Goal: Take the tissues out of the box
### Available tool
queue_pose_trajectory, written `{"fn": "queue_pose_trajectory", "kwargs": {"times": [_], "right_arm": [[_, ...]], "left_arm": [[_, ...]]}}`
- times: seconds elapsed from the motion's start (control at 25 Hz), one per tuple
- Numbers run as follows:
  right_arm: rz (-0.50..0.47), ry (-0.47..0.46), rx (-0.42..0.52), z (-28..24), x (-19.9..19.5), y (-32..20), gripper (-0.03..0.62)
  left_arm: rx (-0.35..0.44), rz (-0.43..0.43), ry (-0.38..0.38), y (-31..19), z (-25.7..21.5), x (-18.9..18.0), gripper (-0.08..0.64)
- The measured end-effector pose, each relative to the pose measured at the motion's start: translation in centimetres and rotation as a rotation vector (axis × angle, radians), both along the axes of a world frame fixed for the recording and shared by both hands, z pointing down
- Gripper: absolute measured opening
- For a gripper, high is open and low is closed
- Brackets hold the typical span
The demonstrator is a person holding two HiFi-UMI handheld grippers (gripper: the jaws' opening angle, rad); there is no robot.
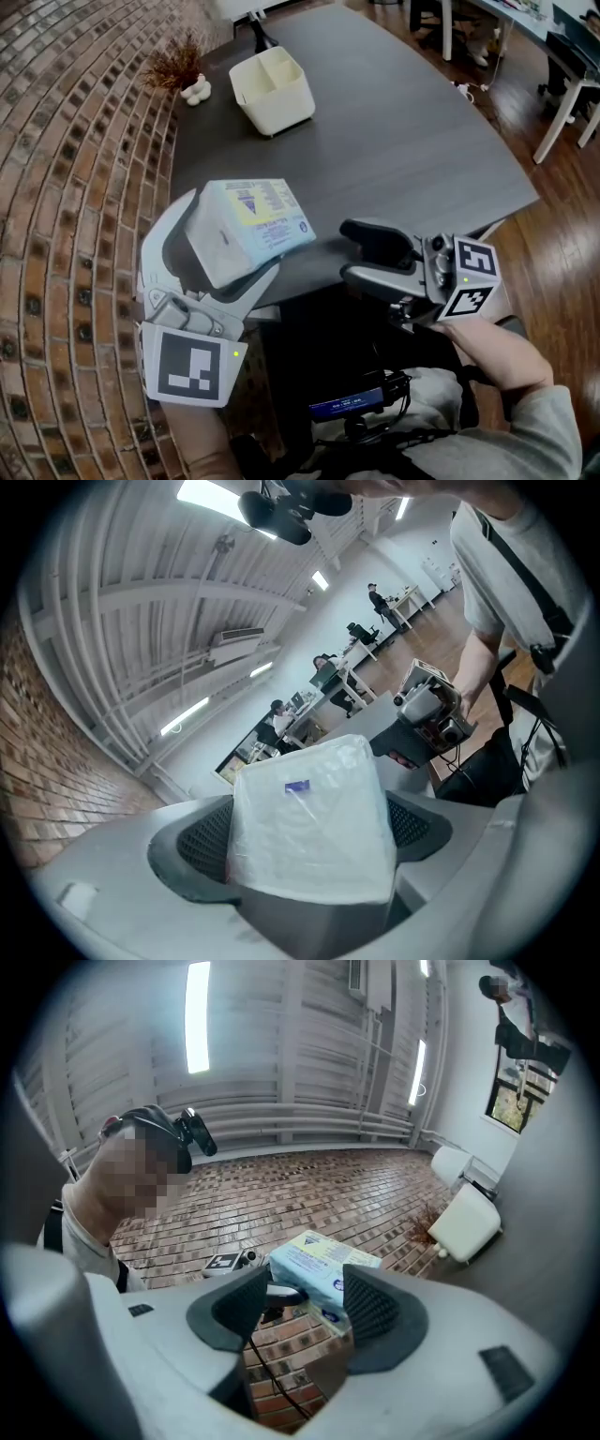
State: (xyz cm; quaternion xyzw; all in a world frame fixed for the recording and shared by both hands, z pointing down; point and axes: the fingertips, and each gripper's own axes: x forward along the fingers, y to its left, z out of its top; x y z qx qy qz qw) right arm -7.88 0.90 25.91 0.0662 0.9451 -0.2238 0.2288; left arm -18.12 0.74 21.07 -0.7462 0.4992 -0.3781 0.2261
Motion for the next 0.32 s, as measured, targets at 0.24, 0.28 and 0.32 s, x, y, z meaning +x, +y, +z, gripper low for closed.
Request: {"fn": "queue_pose_trajectory", "kwargs": {"times": [0.24,0.28,0.32], "right_arm": [[-0.005,0.005,0.005,0.3,0.35,0.4,0.252],[-0.008,0.005,0.006,0.29,0.33,0.51,0.252],[-0.011,0.005,0.007,0.27,0.3,0.62,0.252]], "left_arm": [[-0.027,0.007,-0.011,-0.81,0.89,0.81,0.489],[-0.031,0.007,-0.014,-0.89,0.98,0.91,0.489],[-0.035,0.007,-0.016,-0.97,1.06,1.0,0.489]]}}
